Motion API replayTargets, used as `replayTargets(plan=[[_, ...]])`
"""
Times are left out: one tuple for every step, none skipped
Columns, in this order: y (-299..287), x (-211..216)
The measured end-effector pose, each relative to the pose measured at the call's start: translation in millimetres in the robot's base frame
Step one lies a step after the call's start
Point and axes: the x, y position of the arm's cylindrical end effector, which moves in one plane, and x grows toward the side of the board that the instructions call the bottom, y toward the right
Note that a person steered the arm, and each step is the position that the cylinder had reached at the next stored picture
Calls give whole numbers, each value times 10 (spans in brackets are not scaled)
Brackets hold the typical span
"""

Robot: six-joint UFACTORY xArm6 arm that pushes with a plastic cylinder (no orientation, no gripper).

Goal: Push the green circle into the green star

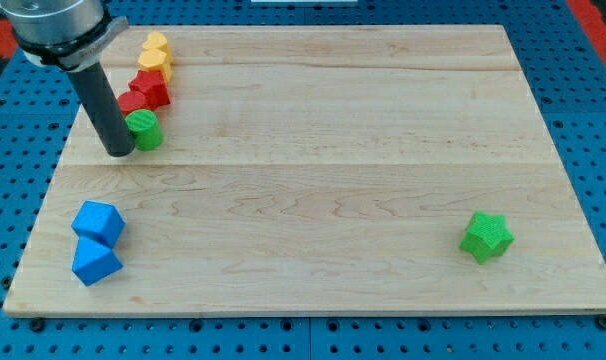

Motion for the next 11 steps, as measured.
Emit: replayTargets(plan=[[-570,-115],[-179,-210],[369,-210],[870,-210],[1269,-278],[1279,-457],[1457,-680],[1683,-605],[1896,-208],[1822,-10],[1497,-1]])
